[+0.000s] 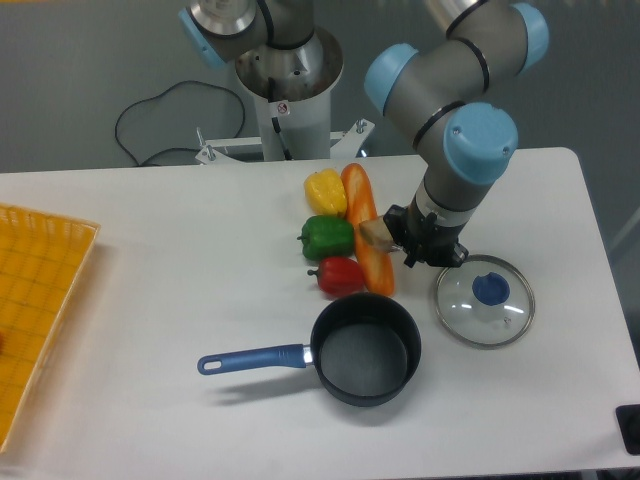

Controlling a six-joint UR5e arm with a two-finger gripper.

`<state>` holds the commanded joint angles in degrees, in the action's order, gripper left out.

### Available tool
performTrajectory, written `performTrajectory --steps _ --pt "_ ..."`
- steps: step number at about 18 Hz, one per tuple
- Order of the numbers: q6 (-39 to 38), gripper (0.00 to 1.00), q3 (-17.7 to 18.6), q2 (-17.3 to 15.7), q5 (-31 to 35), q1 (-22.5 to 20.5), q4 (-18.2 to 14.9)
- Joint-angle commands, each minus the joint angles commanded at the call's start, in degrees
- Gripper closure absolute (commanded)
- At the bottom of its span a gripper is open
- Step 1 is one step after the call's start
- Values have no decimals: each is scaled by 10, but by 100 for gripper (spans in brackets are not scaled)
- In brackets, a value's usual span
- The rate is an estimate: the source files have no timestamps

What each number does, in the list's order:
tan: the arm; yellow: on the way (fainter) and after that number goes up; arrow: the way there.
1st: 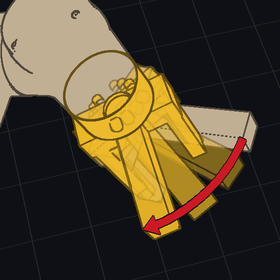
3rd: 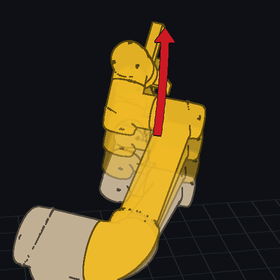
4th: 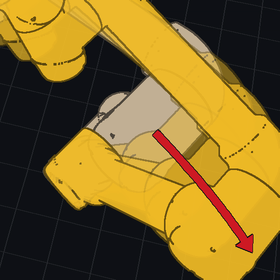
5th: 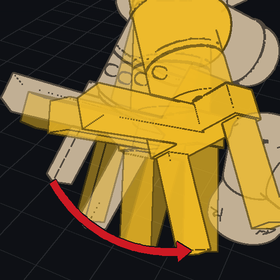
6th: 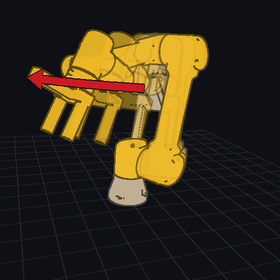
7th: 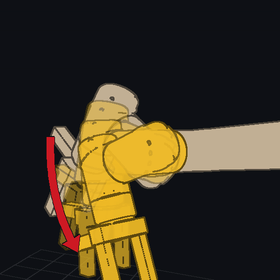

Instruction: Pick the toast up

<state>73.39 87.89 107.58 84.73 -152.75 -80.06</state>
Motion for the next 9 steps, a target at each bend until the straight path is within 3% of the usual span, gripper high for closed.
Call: performTrajectory --steps 9 --pt "60 100 -40 -6 12 -4 -62"
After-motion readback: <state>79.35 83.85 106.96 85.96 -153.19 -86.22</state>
